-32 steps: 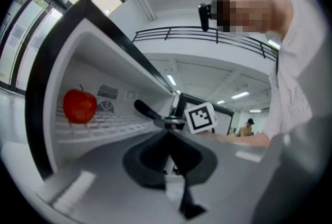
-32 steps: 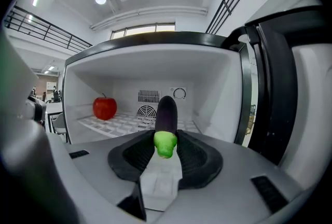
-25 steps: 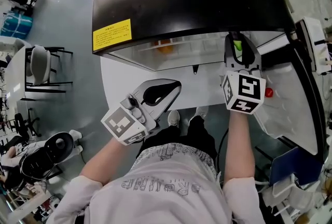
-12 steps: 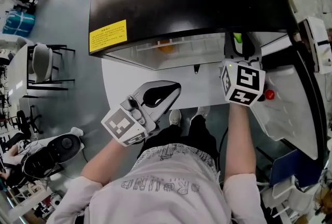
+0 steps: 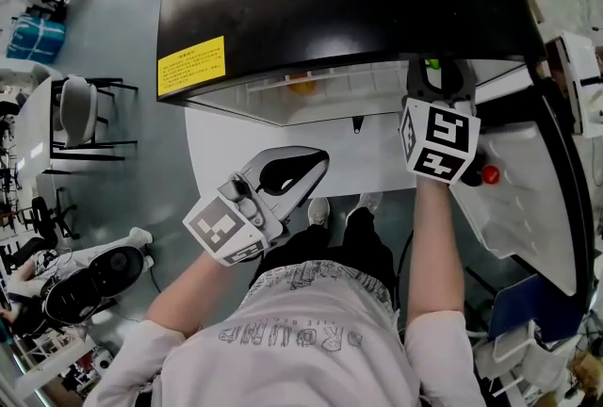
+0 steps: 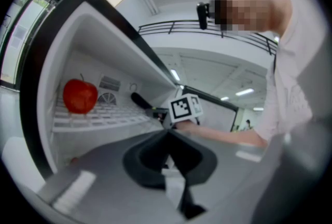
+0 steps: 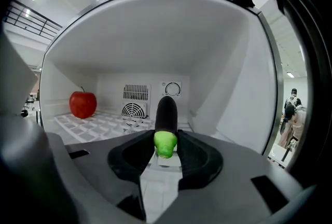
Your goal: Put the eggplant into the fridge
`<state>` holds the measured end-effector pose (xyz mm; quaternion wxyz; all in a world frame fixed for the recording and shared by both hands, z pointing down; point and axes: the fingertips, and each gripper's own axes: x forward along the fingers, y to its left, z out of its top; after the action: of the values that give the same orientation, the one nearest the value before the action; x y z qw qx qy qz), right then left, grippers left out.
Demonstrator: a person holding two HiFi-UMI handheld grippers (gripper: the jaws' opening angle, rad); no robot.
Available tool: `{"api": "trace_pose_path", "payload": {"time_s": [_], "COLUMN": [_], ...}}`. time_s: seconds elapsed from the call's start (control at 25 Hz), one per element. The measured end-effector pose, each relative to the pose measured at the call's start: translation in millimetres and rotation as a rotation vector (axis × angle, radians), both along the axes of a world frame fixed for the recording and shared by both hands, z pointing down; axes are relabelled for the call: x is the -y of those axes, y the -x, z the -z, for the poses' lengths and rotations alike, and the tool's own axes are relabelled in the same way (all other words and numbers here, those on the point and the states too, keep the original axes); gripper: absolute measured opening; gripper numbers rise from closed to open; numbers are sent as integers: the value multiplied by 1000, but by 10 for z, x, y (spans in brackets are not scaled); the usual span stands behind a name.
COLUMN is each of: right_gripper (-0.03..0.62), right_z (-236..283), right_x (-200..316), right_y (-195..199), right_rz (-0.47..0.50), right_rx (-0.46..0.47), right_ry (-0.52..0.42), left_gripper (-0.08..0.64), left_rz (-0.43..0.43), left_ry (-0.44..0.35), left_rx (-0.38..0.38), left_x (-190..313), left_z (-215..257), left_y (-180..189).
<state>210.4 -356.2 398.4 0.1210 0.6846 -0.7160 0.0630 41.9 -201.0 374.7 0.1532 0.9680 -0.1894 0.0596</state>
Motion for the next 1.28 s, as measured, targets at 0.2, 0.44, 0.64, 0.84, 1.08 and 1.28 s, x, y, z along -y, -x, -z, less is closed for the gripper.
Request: {"api": "trace_pose_path", "payload": {"time_s": [0.2,0.44,0.64,0.84,1.08,1.28], "right_gripper": [133,133,135,136,148,176], "right_z": [-29,-55,-73,-74,-79,-74], "right_x": [46,74,106,137,131,127], "right_y": [-3,-5,-10,-1,12,31], "right_rz": [6,4,4,1,18,24], "right_rx": [-10,-38,-48,-53,-44,-39], "right_ry": [13,24,31,34,44,49], "left_gripper": [8,8,8,8,8,8], "left_rz": [3,2,1,4,0,-2], "left_ry": [3,7,11,14,11,7], "left_rx": [-1,-4,-5,-5,-5,-9], "left_x": [8,-2,1,16,10,-4], "left_z": [-9,-15,-23,-31,-23,-2], "left_y": [-17,-42,-62,-53,-79,-86]}}
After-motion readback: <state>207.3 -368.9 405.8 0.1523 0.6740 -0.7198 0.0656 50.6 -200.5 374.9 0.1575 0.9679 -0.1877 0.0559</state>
